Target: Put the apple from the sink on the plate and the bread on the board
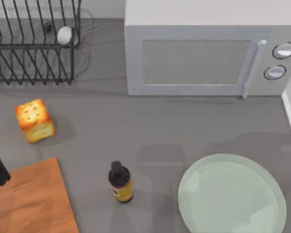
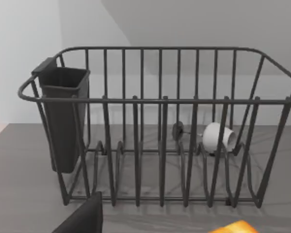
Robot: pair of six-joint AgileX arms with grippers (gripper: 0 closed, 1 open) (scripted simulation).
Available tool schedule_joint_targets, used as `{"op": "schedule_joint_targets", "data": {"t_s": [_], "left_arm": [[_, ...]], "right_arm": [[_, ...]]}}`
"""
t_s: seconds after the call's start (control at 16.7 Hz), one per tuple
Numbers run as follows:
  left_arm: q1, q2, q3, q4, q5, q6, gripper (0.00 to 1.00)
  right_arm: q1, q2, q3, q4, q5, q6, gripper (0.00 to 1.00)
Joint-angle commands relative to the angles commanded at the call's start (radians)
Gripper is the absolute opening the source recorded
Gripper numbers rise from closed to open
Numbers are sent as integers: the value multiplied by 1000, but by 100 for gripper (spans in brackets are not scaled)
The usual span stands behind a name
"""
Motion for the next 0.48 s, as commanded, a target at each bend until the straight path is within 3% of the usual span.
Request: {"op": "schedule_joint_targets", "data": {"t_s": [0.48], "left_arm": [[0, 0, 0, 0, 0, 0, 100]], "right_arm": [[-49, 336, 233, -170, 0, -47, 100]]}}
